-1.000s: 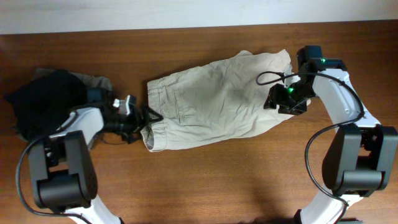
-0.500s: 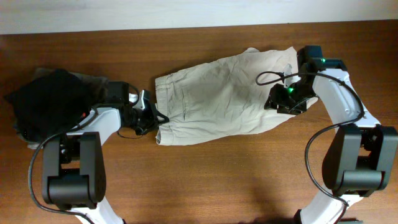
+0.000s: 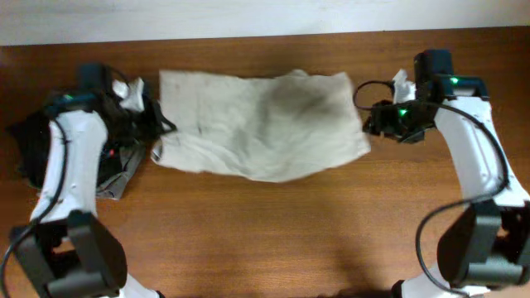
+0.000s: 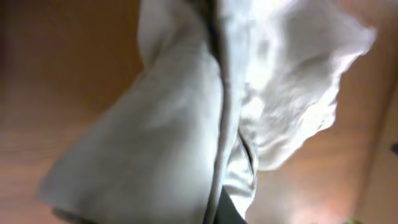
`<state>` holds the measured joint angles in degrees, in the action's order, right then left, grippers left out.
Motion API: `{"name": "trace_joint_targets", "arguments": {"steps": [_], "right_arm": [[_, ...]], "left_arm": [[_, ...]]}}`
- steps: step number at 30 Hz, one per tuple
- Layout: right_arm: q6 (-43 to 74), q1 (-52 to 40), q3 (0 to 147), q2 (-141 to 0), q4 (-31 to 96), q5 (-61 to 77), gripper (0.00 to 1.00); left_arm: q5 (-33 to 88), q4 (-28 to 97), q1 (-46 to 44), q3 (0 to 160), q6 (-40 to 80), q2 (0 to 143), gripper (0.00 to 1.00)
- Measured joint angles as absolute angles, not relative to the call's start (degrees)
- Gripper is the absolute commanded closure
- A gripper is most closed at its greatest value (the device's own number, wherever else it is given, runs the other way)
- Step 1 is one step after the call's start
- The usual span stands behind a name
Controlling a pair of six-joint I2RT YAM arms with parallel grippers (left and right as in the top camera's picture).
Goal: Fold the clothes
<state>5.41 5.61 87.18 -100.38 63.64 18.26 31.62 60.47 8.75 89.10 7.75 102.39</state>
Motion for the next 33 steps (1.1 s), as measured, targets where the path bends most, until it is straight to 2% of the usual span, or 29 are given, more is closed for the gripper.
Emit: {"name": "trace_joint_targets", "arguments": {"steps": [3,7,16,24,33], "right_arm": [[5.6,5.7,87.5,-98.6,63.7,18.1,0.43],[6.0,5.7,87.5,-98.5,64.3,18.1,0.43],[6.1,5.7,87.5,-98.5,65.8,18.4,0.43],[6.0,5.7,87.5,-98.5,66.0,19.2,0.43],[4.3,4.0,87.5,-98.5,58.6,25.5,0.43]], "left_arm": [[28.9,61.9,8.0,98.9,5.1,101.6,0.99],[24.4,60.8,2.6,108.7,3.4,101.5,1.0],[11.6,60.0,-14.8,110.9,2.6,103.2,1.0],[8.0,62.0,-16.2,110.9,3.7,106.6,1.0],[1.6,78.4,-15.3,111.2,9.6,106.5,0.99]]}}
